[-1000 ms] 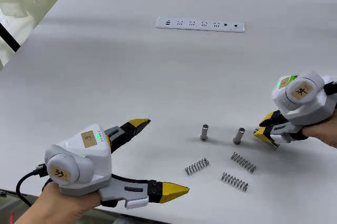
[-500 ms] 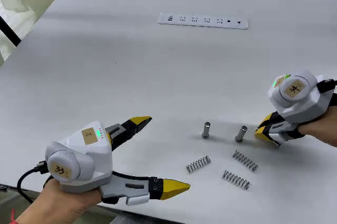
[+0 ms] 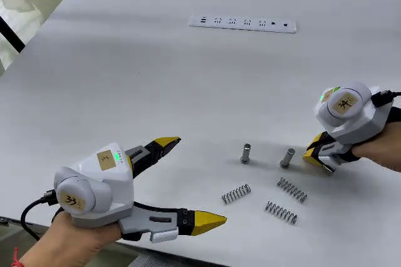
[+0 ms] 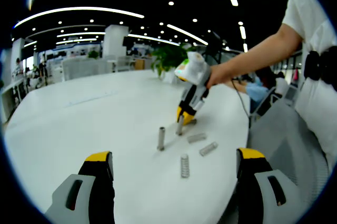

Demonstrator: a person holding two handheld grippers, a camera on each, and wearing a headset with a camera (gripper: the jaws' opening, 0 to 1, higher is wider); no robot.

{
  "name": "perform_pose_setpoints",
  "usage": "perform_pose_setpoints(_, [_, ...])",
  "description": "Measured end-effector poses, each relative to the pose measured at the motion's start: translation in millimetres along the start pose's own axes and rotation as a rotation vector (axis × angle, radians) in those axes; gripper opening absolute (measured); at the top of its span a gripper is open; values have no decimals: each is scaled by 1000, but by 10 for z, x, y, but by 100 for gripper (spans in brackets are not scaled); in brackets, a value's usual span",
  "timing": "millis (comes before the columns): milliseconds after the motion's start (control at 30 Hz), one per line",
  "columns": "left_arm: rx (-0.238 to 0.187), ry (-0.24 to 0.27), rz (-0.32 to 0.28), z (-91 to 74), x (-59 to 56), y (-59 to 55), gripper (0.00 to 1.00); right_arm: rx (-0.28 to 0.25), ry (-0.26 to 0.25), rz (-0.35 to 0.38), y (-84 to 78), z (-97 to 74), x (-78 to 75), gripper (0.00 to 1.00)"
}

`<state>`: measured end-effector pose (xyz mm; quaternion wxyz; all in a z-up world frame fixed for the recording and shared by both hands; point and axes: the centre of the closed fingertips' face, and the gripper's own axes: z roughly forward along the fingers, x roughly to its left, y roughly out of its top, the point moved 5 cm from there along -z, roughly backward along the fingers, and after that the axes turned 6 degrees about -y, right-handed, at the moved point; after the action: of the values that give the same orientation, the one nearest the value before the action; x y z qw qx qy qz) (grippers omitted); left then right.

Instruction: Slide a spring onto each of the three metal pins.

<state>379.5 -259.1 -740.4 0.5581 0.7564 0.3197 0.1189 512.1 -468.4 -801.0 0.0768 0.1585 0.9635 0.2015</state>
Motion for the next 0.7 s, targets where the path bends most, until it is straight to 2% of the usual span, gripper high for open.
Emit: perform_pose_setpoints(700, [-6, 0, -6, 6, -24, -6, 98, -2, -9, 11, -11, 1, 12, 9])
